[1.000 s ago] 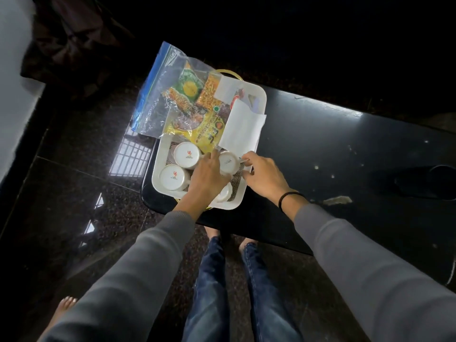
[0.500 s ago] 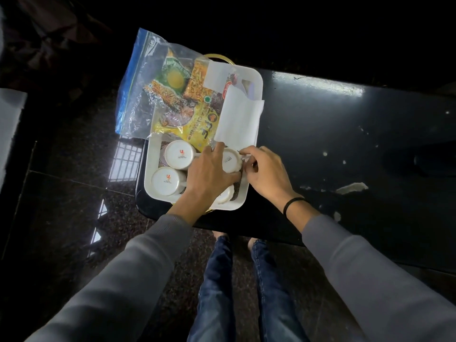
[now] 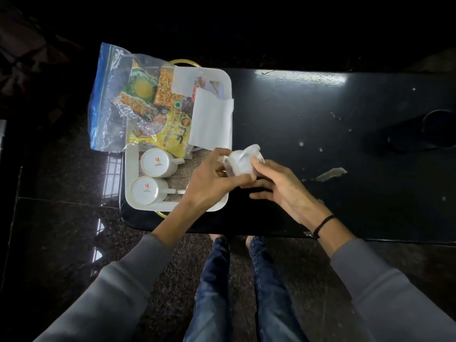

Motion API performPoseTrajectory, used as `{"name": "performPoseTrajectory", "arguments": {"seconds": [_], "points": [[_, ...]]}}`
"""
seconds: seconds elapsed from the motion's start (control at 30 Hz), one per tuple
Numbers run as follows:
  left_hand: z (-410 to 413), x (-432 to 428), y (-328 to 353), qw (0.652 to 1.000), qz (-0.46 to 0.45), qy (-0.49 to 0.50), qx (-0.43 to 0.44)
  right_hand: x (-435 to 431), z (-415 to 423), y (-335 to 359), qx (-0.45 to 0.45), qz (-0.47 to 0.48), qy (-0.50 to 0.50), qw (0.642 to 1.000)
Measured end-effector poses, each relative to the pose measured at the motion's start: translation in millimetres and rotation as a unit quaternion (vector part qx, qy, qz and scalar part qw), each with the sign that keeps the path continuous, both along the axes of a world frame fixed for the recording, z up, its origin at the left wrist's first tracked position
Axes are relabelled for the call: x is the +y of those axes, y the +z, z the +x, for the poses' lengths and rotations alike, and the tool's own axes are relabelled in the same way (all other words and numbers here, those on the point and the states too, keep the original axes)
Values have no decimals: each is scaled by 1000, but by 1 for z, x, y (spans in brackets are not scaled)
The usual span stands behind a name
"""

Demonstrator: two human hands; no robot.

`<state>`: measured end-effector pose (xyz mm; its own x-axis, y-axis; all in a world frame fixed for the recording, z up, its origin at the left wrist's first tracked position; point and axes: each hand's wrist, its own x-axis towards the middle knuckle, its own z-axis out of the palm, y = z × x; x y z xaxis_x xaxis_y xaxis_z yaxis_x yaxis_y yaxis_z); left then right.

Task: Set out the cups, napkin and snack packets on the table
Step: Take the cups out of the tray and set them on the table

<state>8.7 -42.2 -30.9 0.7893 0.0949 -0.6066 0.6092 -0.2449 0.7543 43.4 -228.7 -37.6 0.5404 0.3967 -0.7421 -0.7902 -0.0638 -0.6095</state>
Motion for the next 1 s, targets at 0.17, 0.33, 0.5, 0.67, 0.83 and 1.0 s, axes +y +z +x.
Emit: {"name": "performPoseTrajectory", "arguments": {"seconds": [0.17, 0.33, 0.5, 0.67, 0.83, 1.0], "points": [[-7, -27, -17, 995, -62, -82, -7, -34, -12, -1, -50, -78, -12, 996], [-16, -56, -35, 985, 27, -168, -35, -55, -36, -10, -232, -367, 83, 897], [-27, -72, -51, 977, 64, -196, -59, -55, -56, -28, -340, -428, 116, 830], [-33, -75, -56, 973, 79, -202, -81, -53, -68, -36, -356, -466, 115, 802], [-34, -76, -58, 972, 72, -209, -85, -55, -73, -37, -353, -465, 109, 805], [-33, -80, -58, 972, 74, -205, -91, -59, -74, -38, -345, -446, 110, 819]]}}
